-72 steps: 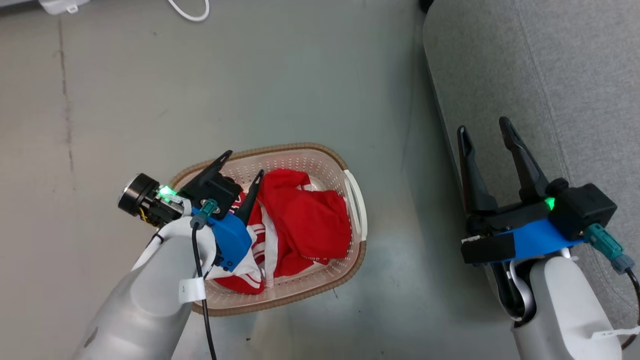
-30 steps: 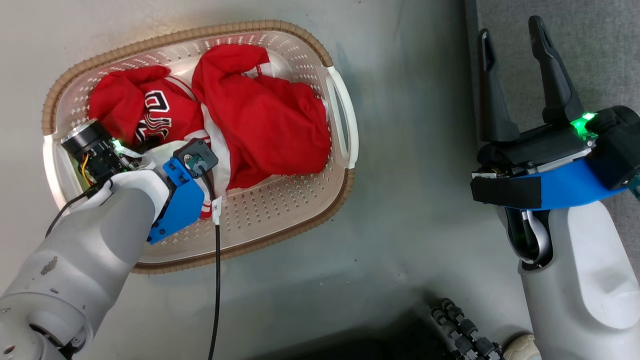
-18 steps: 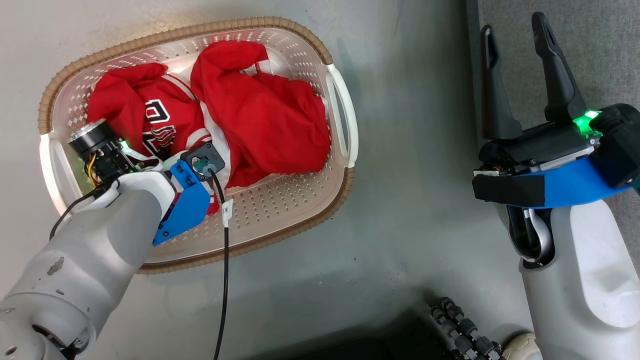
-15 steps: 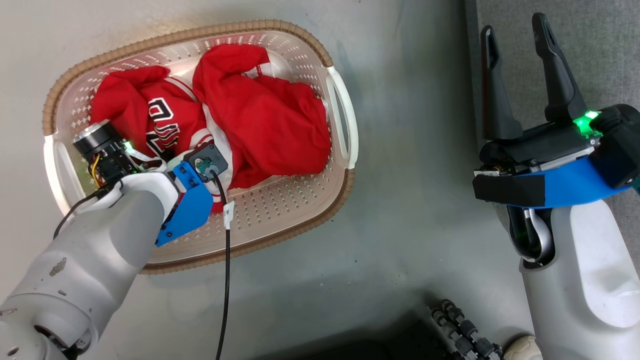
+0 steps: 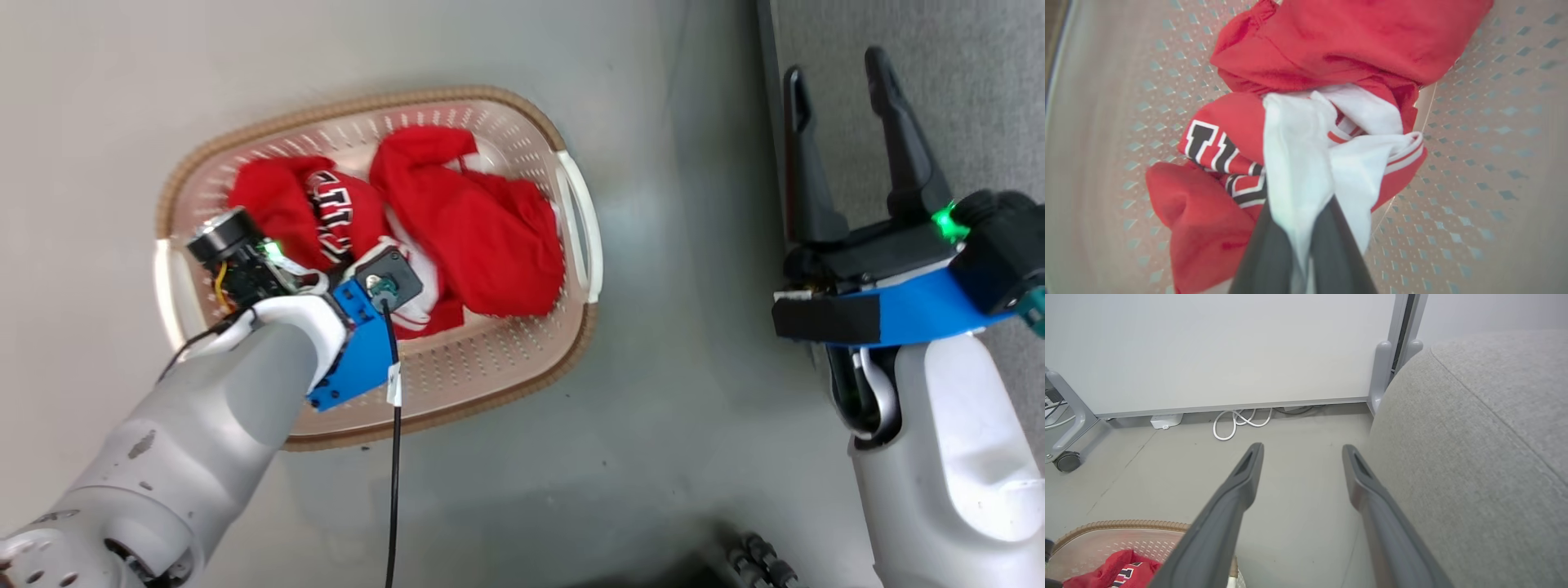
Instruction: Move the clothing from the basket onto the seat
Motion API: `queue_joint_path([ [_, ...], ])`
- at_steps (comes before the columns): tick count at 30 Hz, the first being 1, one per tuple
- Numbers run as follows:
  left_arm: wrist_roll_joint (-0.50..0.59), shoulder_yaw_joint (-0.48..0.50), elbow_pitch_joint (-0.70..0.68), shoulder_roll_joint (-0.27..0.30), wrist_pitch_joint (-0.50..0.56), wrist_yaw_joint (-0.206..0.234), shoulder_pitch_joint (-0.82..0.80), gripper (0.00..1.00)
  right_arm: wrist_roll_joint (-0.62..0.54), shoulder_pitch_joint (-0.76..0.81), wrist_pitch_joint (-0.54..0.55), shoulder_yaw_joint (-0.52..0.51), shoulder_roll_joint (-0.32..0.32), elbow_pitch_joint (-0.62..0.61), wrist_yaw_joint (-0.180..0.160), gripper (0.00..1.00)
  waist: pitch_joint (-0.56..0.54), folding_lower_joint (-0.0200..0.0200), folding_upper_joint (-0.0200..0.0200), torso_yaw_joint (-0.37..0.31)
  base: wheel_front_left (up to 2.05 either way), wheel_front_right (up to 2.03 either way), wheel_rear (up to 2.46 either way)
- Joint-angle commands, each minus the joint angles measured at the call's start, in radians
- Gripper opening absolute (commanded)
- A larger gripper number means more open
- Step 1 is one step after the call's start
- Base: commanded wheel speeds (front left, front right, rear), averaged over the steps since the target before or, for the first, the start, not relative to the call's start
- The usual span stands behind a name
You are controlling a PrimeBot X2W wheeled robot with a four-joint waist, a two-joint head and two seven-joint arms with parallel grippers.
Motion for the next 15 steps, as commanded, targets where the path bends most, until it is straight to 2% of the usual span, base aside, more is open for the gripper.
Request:
queue_joint_path([
  [1, -0.018, -0.003, 0.002, -0.009, -0.032, 0.000, 0.005, 0.00, -0.010, 0.019, 0.000, -0.004, -0.004, 0.004, 0.000, 1.00, -0.051, 0.0000, -0.0001, 0.032, 0.00, 0.00, 0.00],
  [9, -0.061, -0.003, 0.017, -0.055, -0.154, 0.000, 0.023, 0.00, -0.026, 0.050, 0.000, -0.014, -0.004, 0.027, 0.000, 1.00, -0.158, 0.0000, -0.0001, 0.079, 0.00, 0.00, 0.00],
  [15, -0.090, 0.006, 0.015, -0.080, -0.208, 0.000, 0.019, 0.00, -0.033, 0.072, 0.000, -0.024, -0.004, 0.035, 0.000, 1.00, -0.223, 0.0000, -0.0001, 0.102, 0.00, 0.00, 0.00],
])
